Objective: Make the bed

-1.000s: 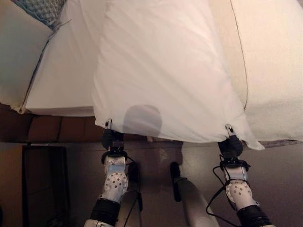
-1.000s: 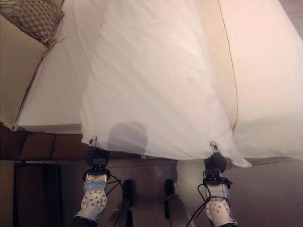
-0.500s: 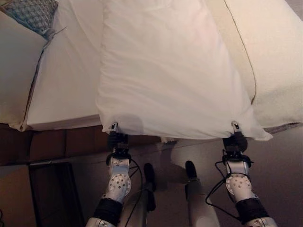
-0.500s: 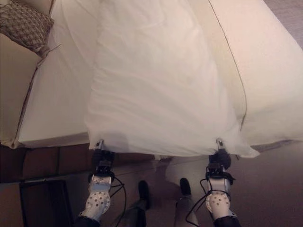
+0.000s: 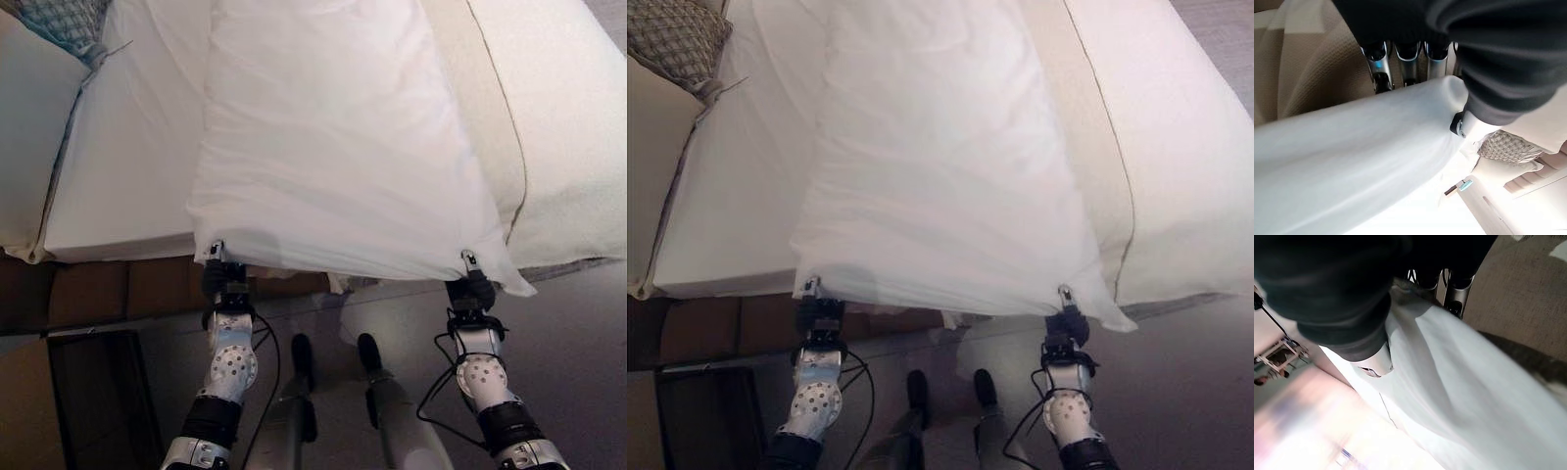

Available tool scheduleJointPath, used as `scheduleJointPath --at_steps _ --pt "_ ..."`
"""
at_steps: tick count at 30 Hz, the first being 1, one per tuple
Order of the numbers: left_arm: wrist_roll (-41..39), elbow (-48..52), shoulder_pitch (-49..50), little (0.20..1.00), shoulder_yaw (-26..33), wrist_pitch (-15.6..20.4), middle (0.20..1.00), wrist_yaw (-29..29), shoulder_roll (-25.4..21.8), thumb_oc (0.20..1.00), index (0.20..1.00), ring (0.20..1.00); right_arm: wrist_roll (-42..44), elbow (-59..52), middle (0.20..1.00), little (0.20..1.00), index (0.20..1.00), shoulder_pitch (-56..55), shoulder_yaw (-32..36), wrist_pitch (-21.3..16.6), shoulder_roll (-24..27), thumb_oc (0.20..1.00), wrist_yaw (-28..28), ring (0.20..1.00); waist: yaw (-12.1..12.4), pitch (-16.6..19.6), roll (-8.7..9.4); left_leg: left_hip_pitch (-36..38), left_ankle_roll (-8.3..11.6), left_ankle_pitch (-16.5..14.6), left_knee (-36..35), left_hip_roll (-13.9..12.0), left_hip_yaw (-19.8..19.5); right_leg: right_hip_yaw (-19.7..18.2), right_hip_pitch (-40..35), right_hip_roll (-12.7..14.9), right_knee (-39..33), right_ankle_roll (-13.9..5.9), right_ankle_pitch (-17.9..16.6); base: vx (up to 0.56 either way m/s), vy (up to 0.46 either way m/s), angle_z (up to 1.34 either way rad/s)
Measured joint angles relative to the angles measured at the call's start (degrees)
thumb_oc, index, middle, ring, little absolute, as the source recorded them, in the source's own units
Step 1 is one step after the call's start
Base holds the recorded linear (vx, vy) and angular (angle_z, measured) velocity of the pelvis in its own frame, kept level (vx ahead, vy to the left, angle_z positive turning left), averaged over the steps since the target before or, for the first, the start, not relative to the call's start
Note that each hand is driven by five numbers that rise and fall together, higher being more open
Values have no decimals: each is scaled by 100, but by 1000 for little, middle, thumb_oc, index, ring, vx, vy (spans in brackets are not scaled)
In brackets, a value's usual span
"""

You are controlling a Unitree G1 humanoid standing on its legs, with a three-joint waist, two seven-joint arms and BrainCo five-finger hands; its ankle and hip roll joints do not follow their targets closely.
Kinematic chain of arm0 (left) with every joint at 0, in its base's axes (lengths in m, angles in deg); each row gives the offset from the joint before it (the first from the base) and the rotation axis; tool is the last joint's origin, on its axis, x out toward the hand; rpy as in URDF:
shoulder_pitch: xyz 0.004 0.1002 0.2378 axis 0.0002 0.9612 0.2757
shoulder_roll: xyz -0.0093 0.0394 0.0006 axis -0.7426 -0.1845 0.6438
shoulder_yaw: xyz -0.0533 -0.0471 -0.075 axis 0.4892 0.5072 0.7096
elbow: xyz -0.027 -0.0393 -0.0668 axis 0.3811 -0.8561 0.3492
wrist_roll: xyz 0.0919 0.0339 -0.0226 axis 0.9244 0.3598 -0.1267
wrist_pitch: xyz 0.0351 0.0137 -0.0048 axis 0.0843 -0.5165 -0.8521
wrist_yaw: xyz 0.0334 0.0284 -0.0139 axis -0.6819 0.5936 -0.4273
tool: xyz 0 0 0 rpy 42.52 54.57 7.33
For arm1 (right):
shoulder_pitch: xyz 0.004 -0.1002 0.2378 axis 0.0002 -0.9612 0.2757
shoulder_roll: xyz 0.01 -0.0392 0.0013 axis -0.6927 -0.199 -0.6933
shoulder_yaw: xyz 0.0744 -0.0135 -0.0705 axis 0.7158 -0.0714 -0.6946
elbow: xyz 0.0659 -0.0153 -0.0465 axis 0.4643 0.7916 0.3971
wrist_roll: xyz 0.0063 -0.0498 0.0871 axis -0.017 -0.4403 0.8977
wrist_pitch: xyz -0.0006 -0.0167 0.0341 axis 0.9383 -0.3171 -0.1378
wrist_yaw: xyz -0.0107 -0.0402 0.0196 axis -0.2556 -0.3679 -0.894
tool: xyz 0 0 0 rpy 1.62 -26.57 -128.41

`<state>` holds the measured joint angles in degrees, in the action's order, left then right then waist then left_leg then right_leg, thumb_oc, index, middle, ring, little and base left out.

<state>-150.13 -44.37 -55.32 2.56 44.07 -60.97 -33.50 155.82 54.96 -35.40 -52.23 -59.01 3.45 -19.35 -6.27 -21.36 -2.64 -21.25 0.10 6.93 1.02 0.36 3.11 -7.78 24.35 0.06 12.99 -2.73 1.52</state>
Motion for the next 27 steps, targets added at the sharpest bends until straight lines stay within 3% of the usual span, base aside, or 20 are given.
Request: scheduleJointPath --at_steps 5,11,19,27 --pt "207 -82 251 200 127 1 200 90 152 200 200 200 -71 221 200 200 200 -203 13 142 28 200 -337 200 56 0 -2 -129 6 67 7 -45 -17 127 123 -26 87 74 68 -7 7 12" --pt "378 -1351 339 200 395 -4 200 143 459 200 200 200 -410 1539 200 200 200 -173 74 506 5 200 -714 200 104 -16 3 -114 17 58 23 -61 -8 230 88 -20 137 91 147 4 19 8" --pt "708 -3423 -593 200 1167 25 200 99 550 200 200 200 -1116 3072 200 200 200 434 47 628 -17 200 -882 200 118 -8 19 40 53 31 19 -102 -3 261 -57 -51 136 93 180 11 14 -1" --pt "837 -4520 -1055 200 1575 17 200 -185 521 200 200 200 -1632 3881 200 200 200 762 30 820 -26 200 -878 200 112 41 75 152 106 -12 -6 -162 0 353 -212 -89 7 98 178 31 16 -2"
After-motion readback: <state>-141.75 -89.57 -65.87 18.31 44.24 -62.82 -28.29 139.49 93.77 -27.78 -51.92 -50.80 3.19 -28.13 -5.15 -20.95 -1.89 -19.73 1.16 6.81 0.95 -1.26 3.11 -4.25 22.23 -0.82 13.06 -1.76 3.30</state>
